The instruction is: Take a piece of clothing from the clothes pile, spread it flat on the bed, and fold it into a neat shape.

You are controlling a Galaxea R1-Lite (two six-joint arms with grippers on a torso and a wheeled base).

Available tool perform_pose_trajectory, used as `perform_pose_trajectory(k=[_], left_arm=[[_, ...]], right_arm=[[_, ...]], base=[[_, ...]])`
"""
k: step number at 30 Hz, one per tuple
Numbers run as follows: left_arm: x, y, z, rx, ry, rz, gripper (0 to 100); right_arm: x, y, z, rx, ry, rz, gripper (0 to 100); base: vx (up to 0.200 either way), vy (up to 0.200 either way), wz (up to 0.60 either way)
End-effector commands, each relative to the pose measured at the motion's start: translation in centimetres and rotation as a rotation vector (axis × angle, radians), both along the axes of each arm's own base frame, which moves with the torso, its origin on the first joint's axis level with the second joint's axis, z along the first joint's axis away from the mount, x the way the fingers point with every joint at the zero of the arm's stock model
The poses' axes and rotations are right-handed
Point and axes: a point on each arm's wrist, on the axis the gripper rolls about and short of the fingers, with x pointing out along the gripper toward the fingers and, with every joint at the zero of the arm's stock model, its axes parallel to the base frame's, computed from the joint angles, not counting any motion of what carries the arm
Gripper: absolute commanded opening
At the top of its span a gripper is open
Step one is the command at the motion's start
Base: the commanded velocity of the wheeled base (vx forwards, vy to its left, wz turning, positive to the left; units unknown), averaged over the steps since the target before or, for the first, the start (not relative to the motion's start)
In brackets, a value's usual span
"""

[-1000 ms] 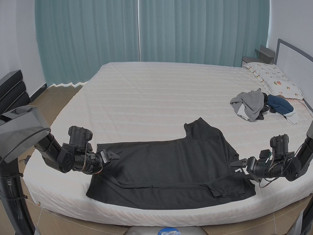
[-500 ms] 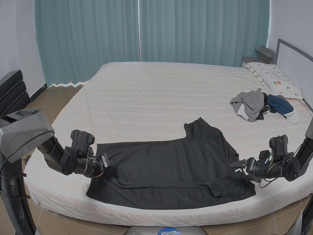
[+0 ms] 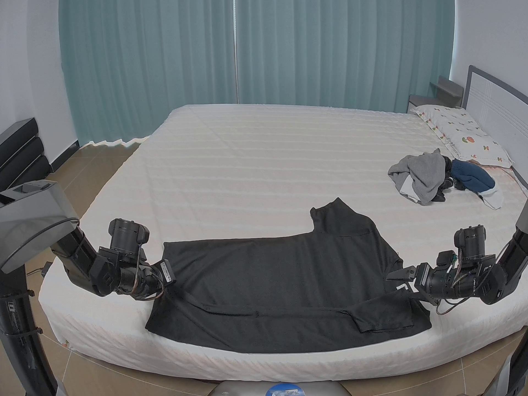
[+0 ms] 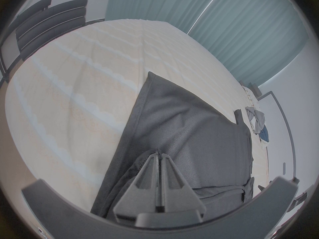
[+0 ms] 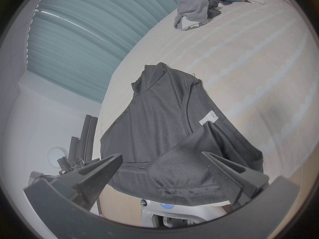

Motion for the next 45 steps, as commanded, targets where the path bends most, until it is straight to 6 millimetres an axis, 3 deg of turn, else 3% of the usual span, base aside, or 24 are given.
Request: perform_pose_trajectory(k=[1, 6, 12, 27, 40, 45], left_arm=[[-0.5, 0.5, 1.0, -0.001, -0.019, 0.017, 0], [-1.3, 0.7, 1.5, 0.005, -0.019, 0.025, 0], [-1.6, 0.6, 1.2, 0.000, -0.008, 0.030, 0], [-1.8, 0.7, 0.8, -0.032, 0.021, 0.063, 0], [-1.8, 0.9, 1.0, -0.042, 0.020, 0.069, 0], [-1.8, 0.9, 1.0, -0.042, 0.020, 0.069, 0]], right_arm=[[0.2, -0.2, 0.4, -0.012, -0.020, -0.018, 100], [0.8, -0.3, 0.8, -0.043, -0.047, -0.040, 100], [1.3, -0.3, -0.9, -0.089, -0.021, 0.004, 100], [1.9, -2.7, -2.4, -0.148, -0.076, 0.145, 100], [3.2, -1.9, -3.2, -0.179, -0.102, 0.209, 100], [3.6, -2.2, -4.5, -0.194, -0.086, 0.225, 100]], base=[[0.000, 0.000, 0.00], [0.000, 0.000, 0.00], [0.000, 0.000, 0.00], [0.000, 0.000, 0.00], [0.000, 0.000, 0.00], [0.000, 0.000, 0.00]])
